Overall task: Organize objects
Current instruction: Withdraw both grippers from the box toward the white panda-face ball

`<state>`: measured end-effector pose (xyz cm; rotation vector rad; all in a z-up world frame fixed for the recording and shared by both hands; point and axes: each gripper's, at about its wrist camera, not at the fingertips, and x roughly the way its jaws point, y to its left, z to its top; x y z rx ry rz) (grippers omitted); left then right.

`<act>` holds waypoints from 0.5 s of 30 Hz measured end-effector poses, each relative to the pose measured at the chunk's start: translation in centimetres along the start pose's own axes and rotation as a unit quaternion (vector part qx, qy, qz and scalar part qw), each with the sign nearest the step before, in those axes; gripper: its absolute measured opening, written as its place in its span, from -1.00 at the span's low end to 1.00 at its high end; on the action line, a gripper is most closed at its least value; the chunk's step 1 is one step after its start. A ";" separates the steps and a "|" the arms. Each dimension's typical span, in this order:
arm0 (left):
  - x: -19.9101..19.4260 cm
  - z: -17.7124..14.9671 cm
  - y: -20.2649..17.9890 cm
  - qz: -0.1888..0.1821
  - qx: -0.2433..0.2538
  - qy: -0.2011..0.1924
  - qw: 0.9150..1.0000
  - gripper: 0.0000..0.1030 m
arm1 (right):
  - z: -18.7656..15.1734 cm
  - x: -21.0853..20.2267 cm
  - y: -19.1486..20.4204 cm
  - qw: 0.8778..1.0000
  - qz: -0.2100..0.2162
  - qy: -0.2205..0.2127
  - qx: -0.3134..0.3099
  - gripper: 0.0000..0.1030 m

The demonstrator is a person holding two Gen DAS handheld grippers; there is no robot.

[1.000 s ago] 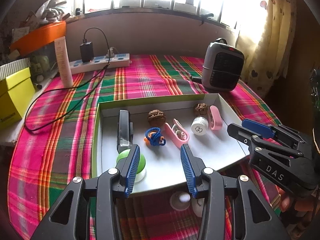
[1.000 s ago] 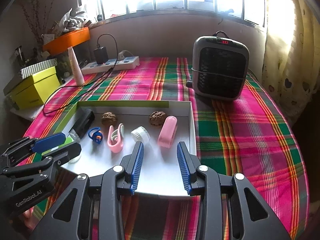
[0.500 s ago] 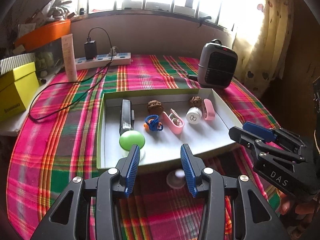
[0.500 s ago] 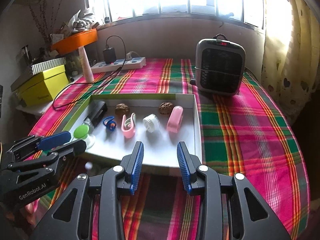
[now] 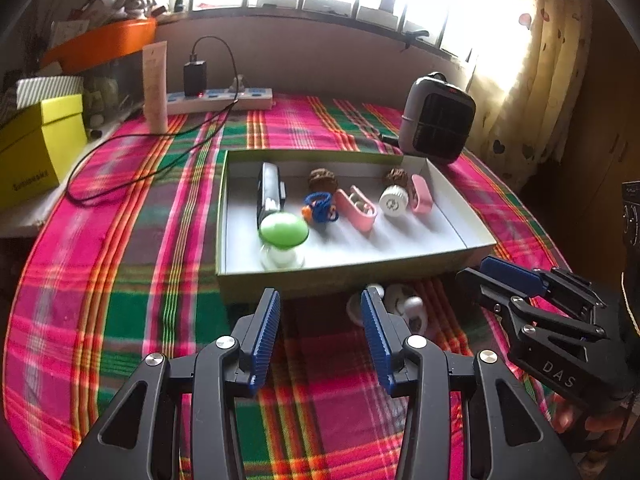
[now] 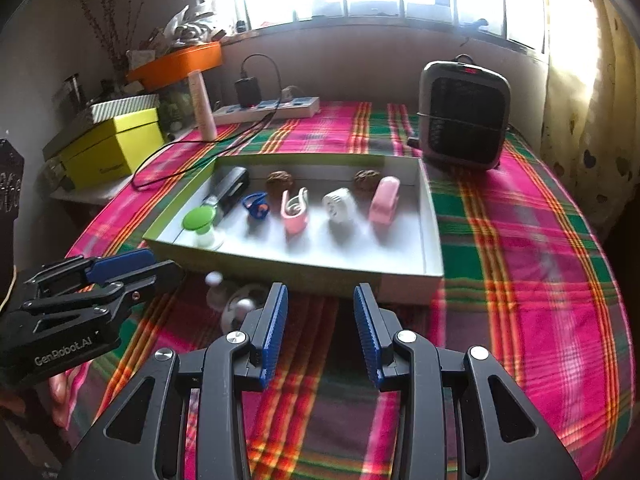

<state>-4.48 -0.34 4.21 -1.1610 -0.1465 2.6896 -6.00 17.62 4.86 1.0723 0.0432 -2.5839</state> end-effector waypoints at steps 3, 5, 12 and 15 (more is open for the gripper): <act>0.0 -0.5 0.3 -0.007 -0.005 0.004 1.000 -0.21 | -0.3 0.3 0.5 1.000 0.013 0.007 -0.005 -0.30; 0.0 -0.8 0.4 -0.006 -0.005 0.007 1.000 -0.20 | -0.4 0.4 1.0 1.000 0.020 0.010 -0.012 -0.26; 0.0 -1.3 1.0 -0.005 -0.012 0.012 1.000 -0.20 | -0.8 1.5 2.4 0.998 0.041 0.028 -0.028 -0.09; 0.1 -1.4 1.2 -0.008 -0.014 0.014 1.000 -0.20 | -1.0 2.1 2.6 0.998 0.044 0.040 -0.033 -0.09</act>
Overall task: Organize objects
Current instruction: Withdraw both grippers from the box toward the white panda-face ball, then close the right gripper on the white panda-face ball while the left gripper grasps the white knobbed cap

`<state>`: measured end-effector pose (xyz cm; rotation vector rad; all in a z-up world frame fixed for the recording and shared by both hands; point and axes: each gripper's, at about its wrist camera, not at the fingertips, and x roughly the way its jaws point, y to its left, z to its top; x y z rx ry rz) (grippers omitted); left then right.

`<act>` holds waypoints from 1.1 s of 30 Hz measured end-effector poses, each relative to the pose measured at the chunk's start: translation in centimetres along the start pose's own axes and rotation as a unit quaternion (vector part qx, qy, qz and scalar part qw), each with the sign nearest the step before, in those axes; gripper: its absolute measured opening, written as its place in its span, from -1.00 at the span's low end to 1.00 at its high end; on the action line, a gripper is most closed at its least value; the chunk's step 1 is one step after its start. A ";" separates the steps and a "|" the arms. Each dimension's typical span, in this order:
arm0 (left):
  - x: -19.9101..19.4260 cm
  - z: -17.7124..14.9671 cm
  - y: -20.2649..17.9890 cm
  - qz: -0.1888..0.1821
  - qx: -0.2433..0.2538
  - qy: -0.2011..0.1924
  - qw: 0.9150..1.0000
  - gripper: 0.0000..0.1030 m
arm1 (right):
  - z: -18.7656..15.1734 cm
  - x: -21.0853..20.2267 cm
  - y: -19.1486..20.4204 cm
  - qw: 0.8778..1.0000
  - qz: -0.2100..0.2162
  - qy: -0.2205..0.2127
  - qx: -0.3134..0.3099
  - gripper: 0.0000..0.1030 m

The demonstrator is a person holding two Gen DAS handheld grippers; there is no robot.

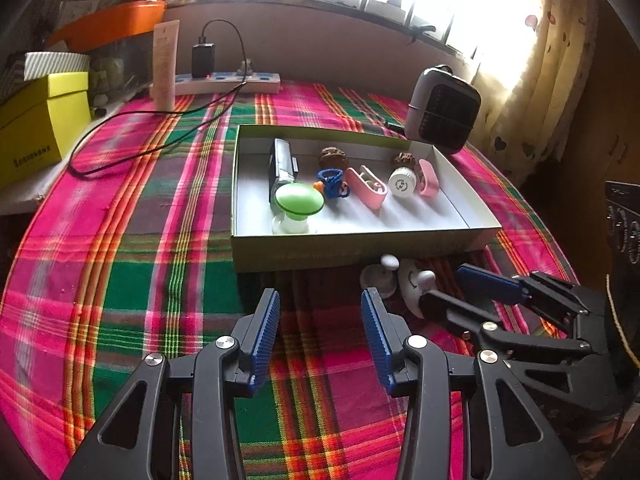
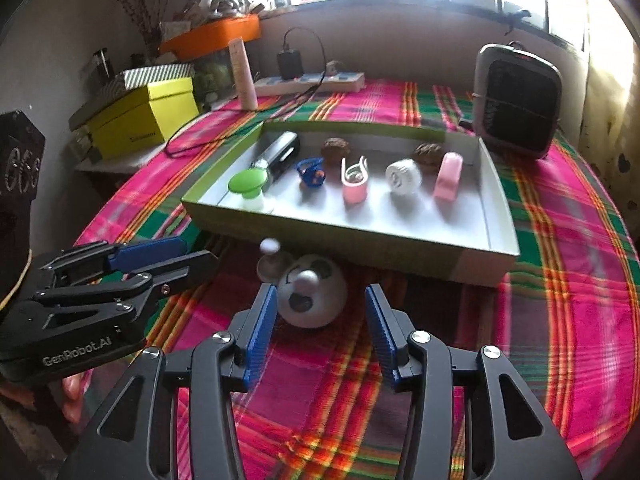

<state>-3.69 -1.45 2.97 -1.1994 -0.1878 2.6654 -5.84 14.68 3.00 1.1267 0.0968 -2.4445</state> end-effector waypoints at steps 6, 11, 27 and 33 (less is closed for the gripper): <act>0.1 -0.1 0.4 -0.004 -0.003 0.002 1.000 -0.20 | 0.3 0.9 0.0 1.000 0.002 0.016 -0.002 -0.09; 0.2 0.0 0.5 -0.006 -0.003 0.003 1.000 -0.20 | 0.5 1.7 0.3 1.000 -0.003 0.026 -0.011 -0.08; 1.0 0.2 0.0 -0.020 0.003 0.014 1.000 -0.20 | 0.4 1.7 -0.4 0.999 -0.026 0.026 -0.014 -0.13; 1.3 0.6 -0.8 -0.031 0.015 0.018 0.999 -0.20 | 0.1 1.3 -1.2 0.999 -0.034 0.024 -0.009 -0.13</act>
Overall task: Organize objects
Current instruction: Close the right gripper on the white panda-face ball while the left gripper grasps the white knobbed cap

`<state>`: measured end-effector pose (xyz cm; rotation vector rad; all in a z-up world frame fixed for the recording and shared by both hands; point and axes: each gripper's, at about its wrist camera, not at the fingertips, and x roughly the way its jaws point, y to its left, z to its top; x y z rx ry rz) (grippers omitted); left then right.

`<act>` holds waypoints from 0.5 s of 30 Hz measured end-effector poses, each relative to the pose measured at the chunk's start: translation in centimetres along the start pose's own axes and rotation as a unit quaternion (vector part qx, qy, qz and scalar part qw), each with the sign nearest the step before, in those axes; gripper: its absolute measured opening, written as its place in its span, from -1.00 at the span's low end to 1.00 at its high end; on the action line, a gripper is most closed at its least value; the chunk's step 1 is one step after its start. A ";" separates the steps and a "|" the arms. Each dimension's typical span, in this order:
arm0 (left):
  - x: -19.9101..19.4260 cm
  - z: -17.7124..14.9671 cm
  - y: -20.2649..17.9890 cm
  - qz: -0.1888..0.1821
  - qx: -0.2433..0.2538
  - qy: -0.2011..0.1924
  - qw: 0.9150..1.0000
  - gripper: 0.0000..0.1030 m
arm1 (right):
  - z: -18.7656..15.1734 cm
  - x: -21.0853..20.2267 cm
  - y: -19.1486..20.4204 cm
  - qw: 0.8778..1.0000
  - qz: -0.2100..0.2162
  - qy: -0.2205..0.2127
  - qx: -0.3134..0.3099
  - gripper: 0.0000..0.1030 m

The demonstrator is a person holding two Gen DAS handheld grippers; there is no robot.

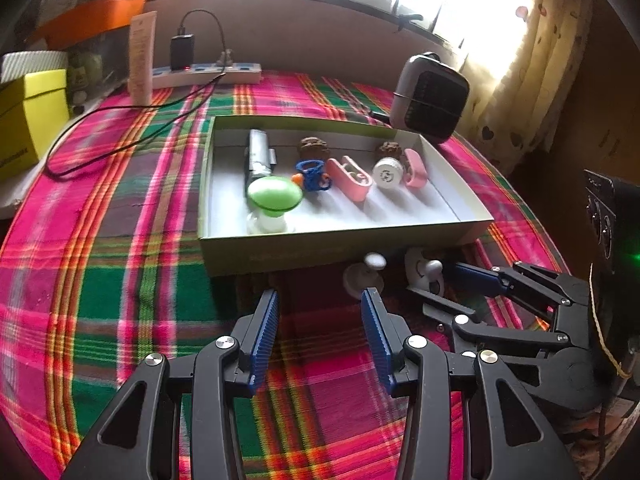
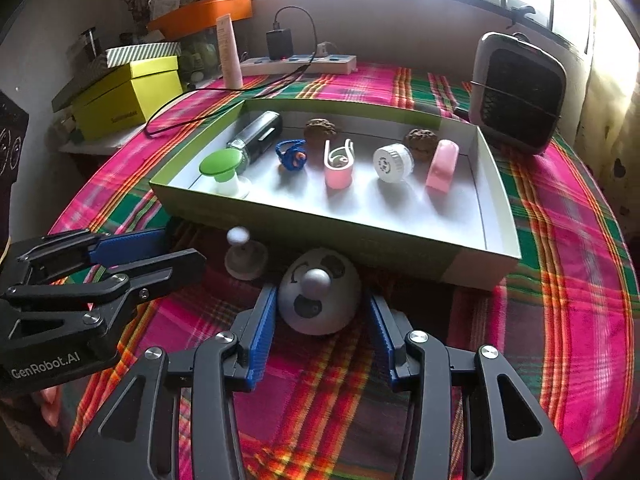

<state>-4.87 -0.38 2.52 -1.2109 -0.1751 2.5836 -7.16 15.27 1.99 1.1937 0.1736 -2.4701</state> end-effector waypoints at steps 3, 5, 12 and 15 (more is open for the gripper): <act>0.4 0.2 -0.7 -0.005 0.010 0.003 1.000 -0.20 | -0.3 -0.3 -0.6 1.000 -0.004 -0.001 0.006 -0.13; 0.7 0.3 -1.0 -0.007 0.013 0.007 1.000 -0.20 | -0.4 -0.5 -0.9 1.000 -0.007 -0.002 0.011 -0.13; 1.7 0.7 -2.1 -0.006 0.025 0.016 1.000 -0.20 | -0.8 -0.9 -2.0 1.000 -0.008 -0.006 0.027 -0.13; 2.1 0.9 -2.0 -0.004 0.019 0.019 1.000 -0.20 | -0.9 -1.0 -2.4 0.999 -0.009 -0.006 0.033 -0.13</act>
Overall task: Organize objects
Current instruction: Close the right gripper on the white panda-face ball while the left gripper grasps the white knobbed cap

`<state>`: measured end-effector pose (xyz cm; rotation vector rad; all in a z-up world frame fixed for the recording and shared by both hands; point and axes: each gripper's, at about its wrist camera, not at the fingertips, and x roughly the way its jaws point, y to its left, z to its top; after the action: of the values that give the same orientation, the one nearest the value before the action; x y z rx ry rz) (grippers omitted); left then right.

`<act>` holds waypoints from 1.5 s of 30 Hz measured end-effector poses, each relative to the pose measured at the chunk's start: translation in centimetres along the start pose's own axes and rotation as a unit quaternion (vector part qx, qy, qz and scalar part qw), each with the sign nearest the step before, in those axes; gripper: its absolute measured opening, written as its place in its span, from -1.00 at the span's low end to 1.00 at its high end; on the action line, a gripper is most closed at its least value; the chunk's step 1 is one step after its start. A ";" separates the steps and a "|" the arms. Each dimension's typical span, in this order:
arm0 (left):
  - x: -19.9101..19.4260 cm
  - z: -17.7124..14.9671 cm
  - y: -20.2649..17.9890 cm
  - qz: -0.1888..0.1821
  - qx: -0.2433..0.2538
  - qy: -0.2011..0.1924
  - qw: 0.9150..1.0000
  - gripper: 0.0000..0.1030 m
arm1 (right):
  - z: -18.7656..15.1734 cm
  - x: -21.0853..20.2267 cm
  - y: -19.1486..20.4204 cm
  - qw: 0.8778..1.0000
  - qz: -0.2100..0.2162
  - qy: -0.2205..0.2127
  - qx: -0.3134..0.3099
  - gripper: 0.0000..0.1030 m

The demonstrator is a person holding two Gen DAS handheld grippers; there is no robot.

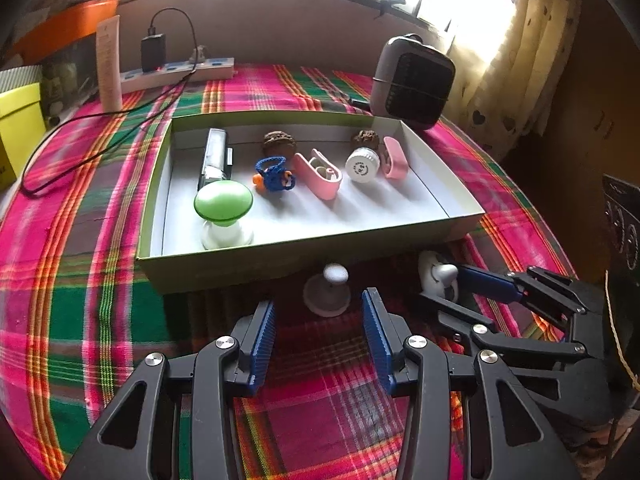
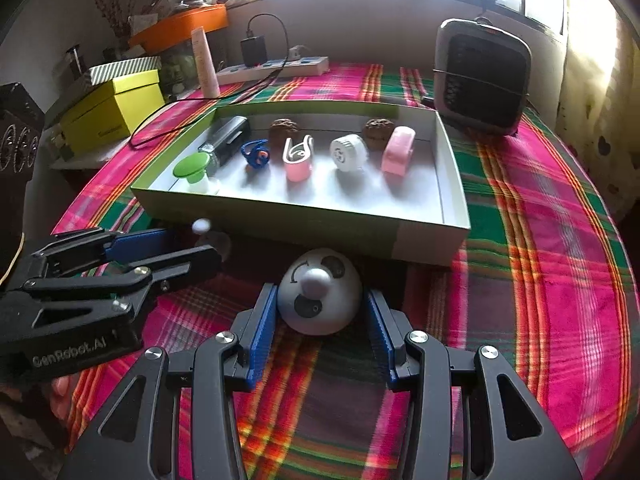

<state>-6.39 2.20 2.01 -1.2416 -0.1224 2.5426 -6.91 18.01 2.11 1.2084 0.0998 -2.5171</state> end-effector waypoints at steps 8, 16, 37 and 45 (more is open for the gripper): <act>0.6 0.3 -0.1 0.013 -0.002 0.001 1.000 -0.20 | 0.0 -0.1 -0.4 1.000 0.003 -0.002 0.004 -0.13; 0.7 0.3 -0.2 0.027 -0.001 -0.005 1.000 -0.29 | 0.0 -0.1 -0.4 1.000 0.006 -0.001 0.007 -0.13; 0.6 0.1 -0.2 0.037 -0.001 -0.008 0.999 -0.55 | -0.1 -0.1 -0.5 1.000 0.005 0.000 0.007 -0.13; 0.2 0.1 -0.2 0.036 0.002 -0.012 0.999 -0.55 | -0.1 -0.3 -0.4 1.000 0.005 -0.004 0.006 -0.13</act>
<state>-6.55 2.47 1.96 -1.2351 -0.0803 2.6191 -6.82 18.50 2.20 1.1999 0.0762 -2.5181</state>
